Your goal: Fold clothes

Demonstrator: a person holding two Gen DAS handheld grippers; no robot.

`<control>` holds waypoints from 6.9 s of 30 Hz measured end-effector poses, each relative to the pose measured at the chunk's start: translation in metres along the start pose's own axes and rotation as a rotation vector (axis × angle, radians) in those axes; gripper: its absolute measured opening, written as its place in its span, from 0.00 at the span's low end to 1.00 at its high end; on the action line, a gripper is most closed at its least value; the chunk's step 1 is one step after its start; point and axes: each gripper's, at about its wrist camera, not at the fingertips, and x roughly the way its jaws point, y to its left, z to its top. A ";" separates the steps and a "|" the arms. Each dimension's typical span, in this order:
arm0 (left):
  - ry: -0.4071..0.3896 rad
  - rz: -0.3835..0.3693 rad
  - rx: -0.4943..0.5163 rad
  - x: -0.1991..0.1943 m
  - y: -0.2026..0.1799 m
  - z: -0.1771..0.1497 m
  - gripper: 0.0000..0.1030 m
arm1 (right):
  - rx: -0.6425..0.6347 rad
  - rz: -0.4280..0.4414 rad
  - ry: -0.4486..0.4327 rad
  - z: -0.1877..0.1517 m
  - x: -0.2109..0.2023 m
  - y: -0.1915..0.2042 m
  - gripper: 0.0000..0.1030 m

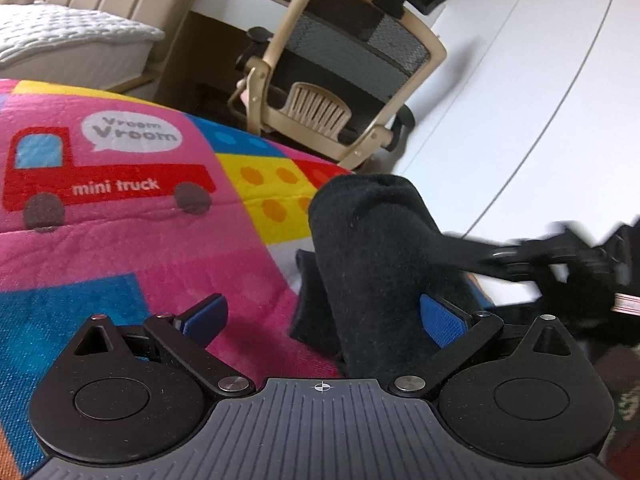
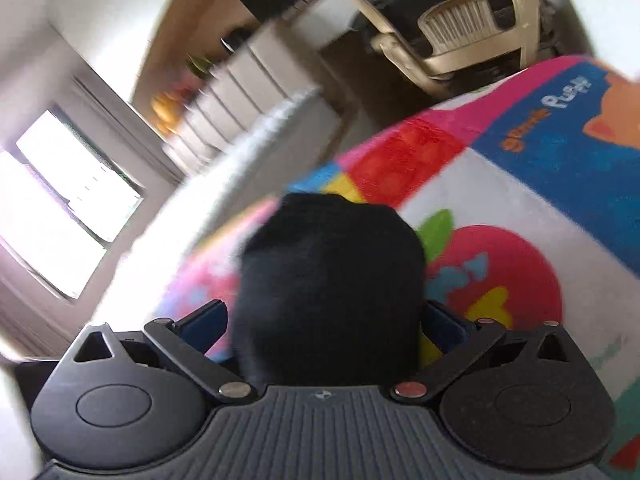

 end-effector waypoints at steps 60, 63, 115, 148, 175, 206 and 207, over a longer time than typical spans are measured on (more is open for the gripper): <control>-0.049 0.060 -0.052 0.018 -0.009 0.005 1.00 | -0.124 -0.256 -0.155 0.024 -0.017 -0.001 1.00; -0.050 0.057 -0.053 0.017 -0.009 0.004 1.00 | -0.107 -0.284 -0.204 0.008 -0.040 -0.001 1.00; -0.320 0.314 0.297 -0.135 -0.122 -0.136 1.00 | -0.435 -0.420 -0.576 -0.197 -0.197 0.061 1.00; -0.300 0.297 0.287 -0.137 -0.121 -0.135 1.00 | -0.349 -0.468 -0.442 -0.201 -0.175 0.040 1.00; -0.290 0.302 0.303 -0.133 -0.123 -0.136 1.00 | -0.482 -0.561 -0.560 -0.203 -0.186 0.057 1.00; -0.282 0.304 0.317 -0.131 -0.125 -0.137 1.00 | -0.437 -0.554 -0.509 -0.200 -0.181 0.047 1.00; -0.281 0.301 0.320 -0.131 -0.125 -0.138 1.00 | -0.435 -0.554 -0.507 -0.200 -0.181 0.046 1.00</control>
